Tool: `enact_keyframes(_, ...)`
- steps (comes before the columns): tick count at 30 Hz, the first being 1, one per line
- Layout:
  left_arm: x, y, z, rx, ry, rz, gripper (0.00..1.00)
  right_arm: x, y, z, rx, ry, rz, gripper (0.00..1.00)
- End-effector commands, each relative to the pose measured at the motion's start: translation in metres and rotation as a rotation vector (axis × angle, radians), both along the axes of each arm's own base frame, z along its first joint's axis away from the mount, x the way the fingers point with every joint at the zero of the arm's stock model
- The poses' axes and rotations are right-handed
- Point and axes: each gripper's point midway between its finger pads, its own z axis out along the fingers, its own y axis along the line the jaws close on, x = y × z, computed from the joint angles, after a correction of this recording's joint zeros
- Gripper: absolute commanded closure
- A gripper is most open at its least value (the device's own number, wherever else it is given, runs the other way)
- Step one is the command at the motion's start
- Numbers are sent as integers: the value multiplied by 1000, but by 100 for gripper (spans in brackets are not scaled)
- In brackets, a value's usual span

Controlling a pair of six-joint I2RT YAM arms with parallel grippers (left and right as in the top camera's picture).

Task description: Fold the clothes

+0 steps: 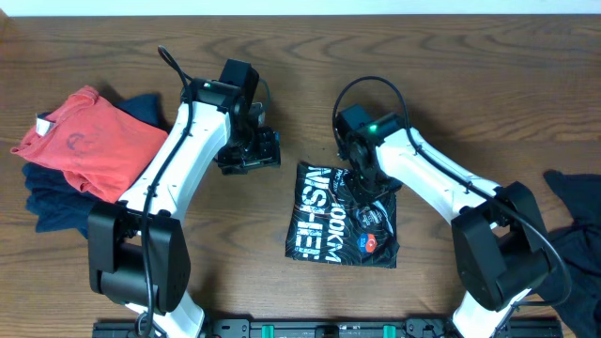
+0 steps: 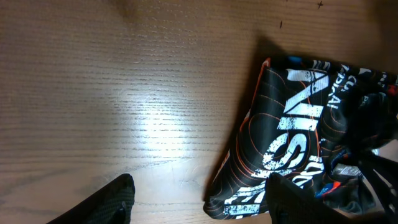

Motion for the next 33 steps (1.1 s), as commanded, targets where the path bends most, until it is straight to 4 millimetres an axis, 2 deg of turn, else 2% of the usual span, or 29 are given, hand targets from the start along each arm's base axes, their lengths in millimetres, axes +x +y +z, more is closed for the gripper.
enact_keyframes(1,-1,3,5,12,-21,-8,31,-3,0,-3,4,-20,74,48)
enact_keyframes(3,-1,3,5,12,-21,-8,31,-2,0,-6,8,-28,76,53)
enact_keyframes(6,-1,3,5,12,-21,-8,31,5,-2,-7,-8,-61,57,91)
enact_keyframes(8,-1,3,5,12,-21,-8,31,15,-10,-5,-57,-111,-10,98)
enact_keyframes(11,-1,3,5,12,-21,-8,31,33,-25,4,-118,-187,-103,98)
enact_keyframes(16,-1,3,5,12,-21,-8,31,61,-48,16,-126,-251,-207,96)
enact_keyframes(22,-1,3,5,12,-21,-8,31,70,-91,16,-145,-243,-383,91)
enact_keyframes(24,-1,3,5,12,-21,-8,31,63,-84,12,-73,-176,-373,88)
enact_keyframes(28,0,3,5,11,-25,-8,31,32,-32,12,170,1,-150,74)
enact_keyframes(33,0,3,5,11,-25,-8,31,19,-8,11,168,8,21,68)
